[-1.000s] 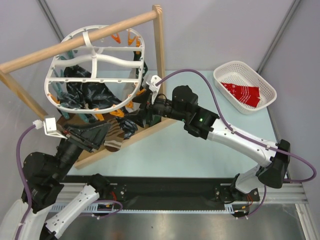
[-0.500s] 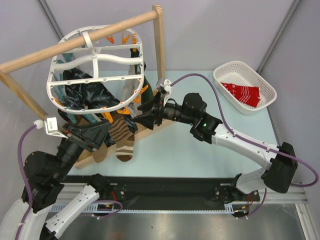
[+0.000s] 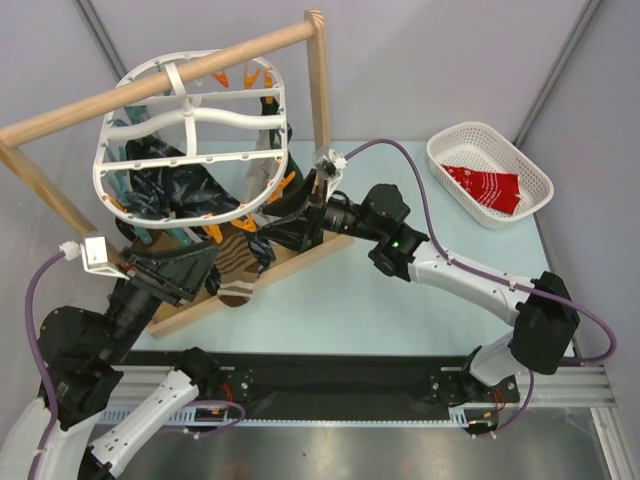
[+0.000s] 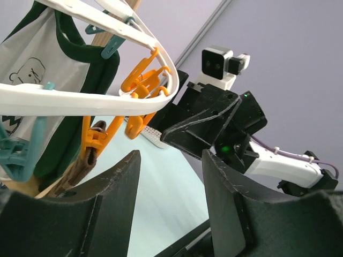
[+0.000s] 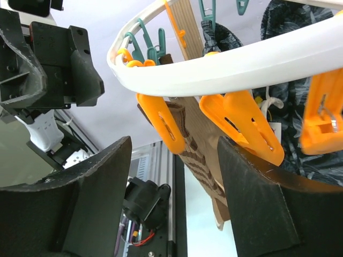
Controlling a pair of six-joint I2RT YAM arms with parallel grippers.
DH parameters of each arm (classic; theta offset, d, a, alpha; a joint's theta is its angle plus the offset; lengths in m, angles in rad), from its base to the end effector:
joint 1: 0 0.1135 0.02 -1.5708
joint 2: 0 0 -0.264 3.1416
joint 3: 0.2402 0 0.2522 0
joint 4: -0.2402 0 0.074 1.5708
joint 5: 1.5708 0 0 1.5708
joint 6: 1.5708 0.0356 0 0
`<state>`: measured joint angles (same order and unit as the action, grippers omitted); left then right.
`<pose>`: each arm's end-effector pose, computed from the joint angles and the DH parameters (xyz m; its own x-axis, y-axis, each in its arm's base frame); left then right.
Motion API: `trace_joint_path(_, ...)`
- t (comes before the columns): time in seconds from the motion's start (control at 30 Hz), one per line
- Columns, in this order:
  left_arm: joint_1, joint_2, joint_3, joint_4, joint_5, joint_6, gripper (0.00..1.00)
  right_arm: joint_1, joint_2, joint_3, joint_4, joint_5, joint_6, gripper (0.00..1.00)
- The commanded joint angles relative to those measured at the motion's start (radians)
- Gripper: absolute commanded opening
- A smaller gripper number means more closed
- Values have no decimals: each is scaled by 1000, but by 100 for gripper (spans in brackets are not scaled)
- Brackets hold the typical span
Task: Clip the socks to the hanger
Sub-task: Open the clamp at the hanger.
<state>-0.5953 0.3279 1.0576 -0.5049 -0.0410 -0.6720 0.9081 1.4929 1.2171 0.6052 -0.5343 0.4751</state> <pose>0.0169 -0.0097 0.4310 -0.1838 -0.6268 -0.7572 0.5275 0.5871 -0.6140 0.2014 0.2875 0.4016 -0.2690 0.2952 -0.9168 -0.9580 0.0164 0.2864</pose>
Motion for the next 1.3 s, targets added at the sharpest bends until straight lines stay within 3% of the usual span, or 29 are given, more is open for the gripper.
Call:
trace_joint_path(0.0, 2, -1, 33, 6, 32, 11, 55, -2, 30, 47, 82, -35, 34, 70)
trace_joint_path(0.43, 2, -18, 30, 0, 56, -9, 55, 35, 122, 134, 122, -39, 54, 60)
trace_joint_path(0.53, 2, -18, 28, -3, 56, -14, 55, 41, 129, 151, 114, -41, 65, 46)
trace_joint_path(0.77, 2, -15, 30, 3, 56, -17, 55, 60, 138, 154, 133, -56, 73, 40)
trace_joint_path(0.93, 2, 3, 30, 9, 70, -21, 55, 64, 130, 147, 133, -64, 94, 23)
trace_joint_path(1.2, 2, 60, 35, 26, 81, -29, 56, 80, 64, 144, 10, -44, 57, 1)
trace_joint_path(1.27, 2, 88, 47, 16, 61, -47, 56, 90, 44, 159, -63, -17, 2, 0)
